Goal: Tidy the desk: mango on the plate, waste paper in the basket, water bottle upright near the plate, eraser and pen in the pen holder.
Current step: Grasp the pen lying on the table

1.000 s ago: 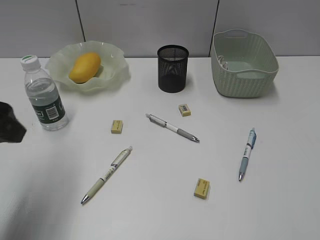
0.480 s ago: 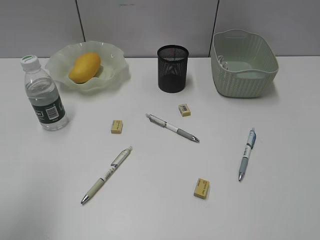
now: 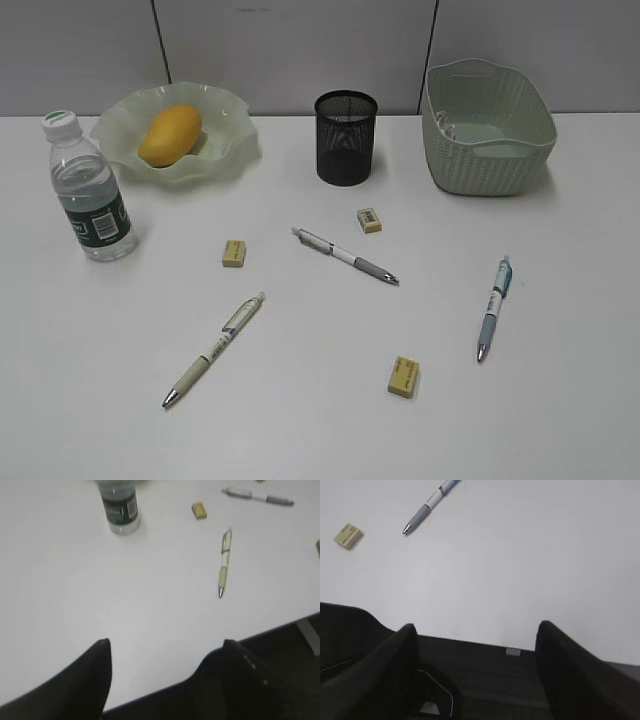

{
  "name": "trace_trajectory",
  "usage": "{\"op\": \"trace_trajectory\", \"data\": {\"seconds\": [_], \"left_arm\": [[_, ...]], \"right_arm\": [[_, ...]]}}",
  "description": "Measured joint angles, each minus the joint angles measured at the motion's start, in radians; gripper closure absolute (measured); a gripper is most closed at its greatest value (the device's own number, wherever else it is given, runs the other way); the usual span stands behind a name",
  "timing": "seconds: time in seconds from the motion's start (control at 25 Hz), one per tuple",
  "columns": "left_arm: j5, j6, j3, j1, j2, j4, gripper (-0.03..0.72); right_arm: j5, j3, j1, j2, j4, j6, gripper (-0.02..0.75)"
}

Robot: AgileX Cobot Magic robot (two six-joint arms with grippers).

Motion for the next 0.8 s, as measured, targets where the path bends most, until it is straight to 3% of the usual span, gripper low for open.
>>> {"op": "trace_trajectory", "data": {"seconds": [0.36, 0.8], "left_arm": [[-0.051, 0.0, 0.052, 0.0, -0.132, -0.006, 0.174], [-0.138, 0.0, 0.096, 0.0, -0.132, -0.01, 0.176]], "right_arm": [[0.042, -0.211, 0.0, 0.51, 0.029, 0.171, 0.177], [-0.229, -0.381, 0.0, 1.007, 0.037, 0.316, 0.179]]}}
